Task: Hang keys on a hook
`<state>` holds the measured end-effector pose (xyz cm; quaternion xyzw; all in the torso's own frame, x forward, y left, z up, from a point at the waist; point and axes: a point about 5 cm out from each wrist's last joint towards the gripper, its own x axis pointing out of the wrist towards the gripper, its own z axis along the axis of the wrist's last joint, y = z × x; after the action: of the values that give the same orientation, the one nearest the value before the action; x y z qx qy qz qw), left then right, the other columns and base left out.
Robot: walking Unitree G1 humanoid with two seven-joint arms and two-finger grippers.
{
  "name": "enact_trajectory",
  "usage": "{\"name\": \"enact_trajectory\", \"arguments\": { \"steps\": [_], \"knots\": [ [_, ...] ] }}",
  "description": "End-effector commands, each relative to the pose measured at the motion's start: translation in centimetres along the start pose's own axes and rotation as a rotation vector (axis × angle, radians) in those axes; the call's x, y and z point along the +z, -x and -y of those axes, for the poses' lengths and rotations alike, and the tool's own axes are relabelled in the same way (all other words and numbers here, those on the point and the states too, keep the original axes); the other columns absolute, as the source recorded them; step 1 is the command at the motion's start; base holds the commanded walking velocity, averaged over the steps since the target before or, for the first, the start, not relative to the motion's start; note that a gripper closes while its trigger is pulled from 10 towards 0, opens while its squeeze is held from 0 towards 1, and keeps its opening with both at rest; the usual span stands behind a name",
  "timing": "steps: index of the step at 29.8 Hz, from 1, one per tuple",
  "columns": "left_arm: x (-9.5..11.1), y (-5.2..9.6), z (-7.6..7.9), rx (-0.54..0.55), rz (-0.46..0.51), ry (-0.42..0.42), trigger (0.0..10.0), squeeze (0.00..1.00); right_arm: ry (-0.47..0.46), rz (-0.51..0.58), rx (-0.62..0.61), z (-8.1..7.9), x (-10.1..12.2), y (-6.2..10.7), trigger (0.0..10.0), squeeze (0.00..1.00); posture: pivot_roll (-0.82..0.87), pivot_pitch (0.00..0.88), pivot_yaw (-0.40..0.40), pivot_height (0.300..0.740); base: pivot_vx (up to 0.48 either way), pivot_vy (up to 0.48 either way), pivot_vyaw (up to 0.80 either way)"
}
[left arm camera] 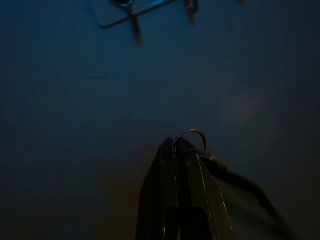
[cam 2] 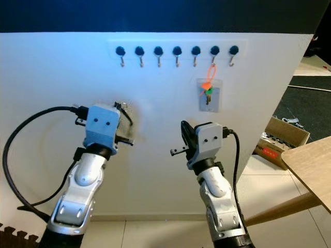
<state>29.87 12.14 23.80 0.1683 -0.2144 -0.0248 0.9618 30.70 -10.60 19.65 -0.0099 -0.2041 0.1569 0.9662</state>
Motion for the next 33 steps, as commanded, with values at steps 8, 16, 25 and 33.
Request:
{"name": "enact_trajectory", "arguments": {
  "steps": [8, 16, 25, 33],
  "knots": [
    [1.1, -1.3, -0.3, 0.003, -0.015, 0.163, 10.0, 0.0, -0.007, -0.016, 0.003, 0.0, -0.4, 0.1, 10.0, 0.0, 0.15, 0.121, 0.026, 0.74, 0.0, 0.0, 0.0],
    [3.3, -4.5, -0.8, -0.063, -0.01, 0.344, 10.0, 0.0, -0.008, -0.009, 0.008, -0.1, -0.3, -0.2, 10.0, 0.0, 0.15, 0.118, 0.026, 0.74, 0.0, 0.0, 0.0],
    [3.5, -5.9, -2.1, -0.055, -0.036, 0.463, 10.0, 0.0, -0.006, -0.006, 0.003, -0.1, -0.2, -0.2, 10.0, 0.0, 0.14, 0.121, 0.035, 0.74, 0.0, 0.0, 0.0],
    [3.7, -6.5, -3.2, -0.031, -0.042, 0.484, 10.0, 0.0, -0.006, -0.008, -0.002, 0.0, -0.3, -0.1, 10.0, 0.0, 0.14, 0.126, 0.036, 0.74, 0.0, 0.0, 0.0]
  ]
}}
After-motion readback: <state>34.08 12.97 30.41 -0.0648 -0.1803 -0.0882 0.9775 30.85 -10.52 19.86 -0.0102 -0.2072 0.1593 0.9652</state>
